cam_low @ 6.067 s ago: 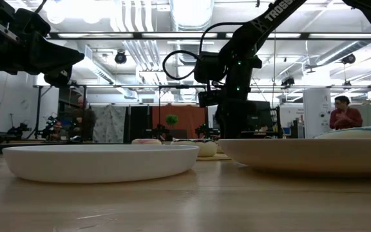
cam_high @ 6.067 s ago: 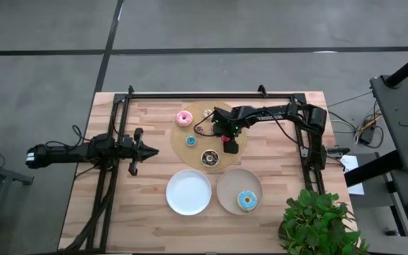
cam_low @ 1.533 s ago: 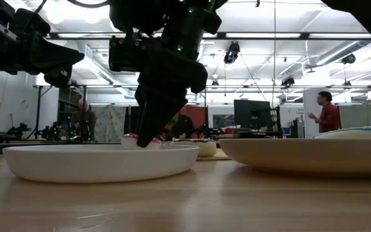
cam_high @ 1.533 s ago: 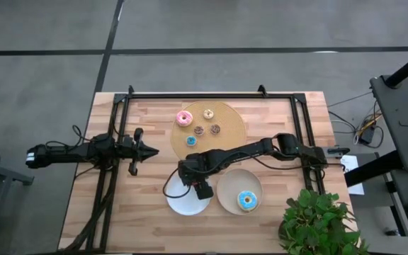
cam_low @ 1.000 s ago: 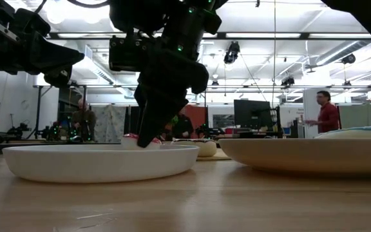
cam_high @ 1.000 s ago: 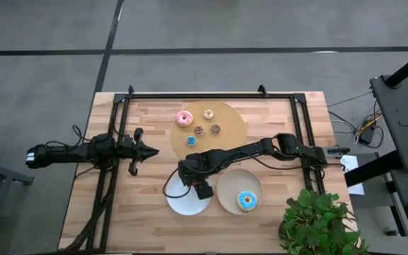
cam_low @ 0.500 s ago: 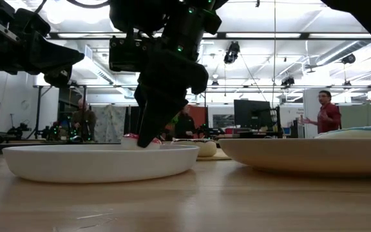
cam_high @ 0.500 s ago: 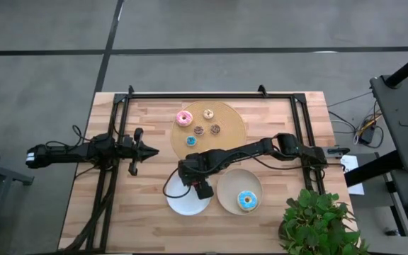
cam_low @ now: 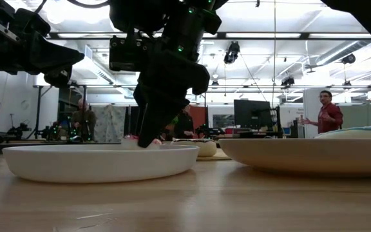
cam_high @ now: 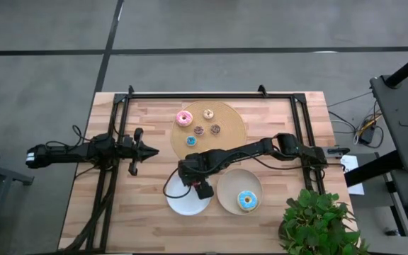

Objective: Pick & Place donuts
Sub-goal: Put the small red donut on the white plate, then put the right small brown donut on the white plate

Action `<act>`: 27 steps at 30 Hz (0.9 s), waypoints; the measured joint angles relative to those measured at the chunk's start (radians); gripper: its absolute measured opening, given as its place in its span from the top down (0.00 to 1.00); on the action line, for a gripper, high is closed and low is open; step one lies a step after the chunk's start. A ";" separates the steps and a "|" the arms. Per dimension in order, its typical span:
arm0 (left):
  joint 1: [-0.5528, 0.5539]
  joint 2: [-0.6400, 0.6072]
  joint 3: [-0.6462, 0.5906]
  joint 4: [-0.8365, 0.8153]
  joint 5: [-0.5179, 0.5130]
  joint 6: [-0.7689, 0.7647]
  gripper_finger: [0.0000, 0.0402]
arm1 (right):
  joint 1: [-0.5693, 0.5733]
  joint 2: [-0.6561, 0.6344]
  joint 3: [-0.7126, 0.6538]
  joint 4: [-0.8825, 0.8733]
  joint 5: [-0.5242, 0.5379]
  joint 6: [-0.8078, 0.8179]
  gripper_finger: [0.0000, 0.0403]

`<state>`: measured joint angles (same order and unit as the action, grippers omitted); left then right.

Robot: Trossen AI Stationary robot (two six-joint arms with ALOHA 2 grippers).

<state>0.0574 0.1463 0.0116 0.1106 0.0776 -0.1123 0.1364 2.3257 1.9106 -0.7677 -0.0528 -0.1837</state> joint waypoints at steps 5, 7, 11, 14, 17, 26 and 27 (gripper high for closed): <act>0.000 0.000 0.000 0.000 0.000 0.000 1.00 | -0.001 0.000 0.000 0.000 0.000 0.000 0.32; 0.000 0.000 0.000 0.000 0.000 0.000 1.00 | -0.002 0.000 0.000 0.000 0.000 0.000 0.31; 0.000 0.000 0.000 0.000 0.000 0.000 1.00 | -0.006 -0.003 0.000 0.000 0.000 0.000 0.28; 0.000 0.000 0.000 0.000 0.000 0.000 1.00 | -0.006 -0.016 0.012 -0.001 0.001 0.000 0.27; 0.000 0.000 0.000 0.000 0.000 0.000 1.00 | -0.010 -0.040 0.025 -0.001 0.001 0.000 0.27; 0.000 0.000 0.000 -0.001 0.000 0.000 1.00 | -0.050 -0.136 0.026 -0.010 0.004 0.031 0.31; 0.000 0.000 0.000 0.000 0.000 0.000 1.00 | -0.055 -0.146 0.026 -0.013 0.004 0.030 0.32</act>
<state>0.0574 0.1466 0.0116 0.1104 0.0776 -0.1124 0.0809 2.1795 1.9369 -0.7805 -0.0488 -0.1539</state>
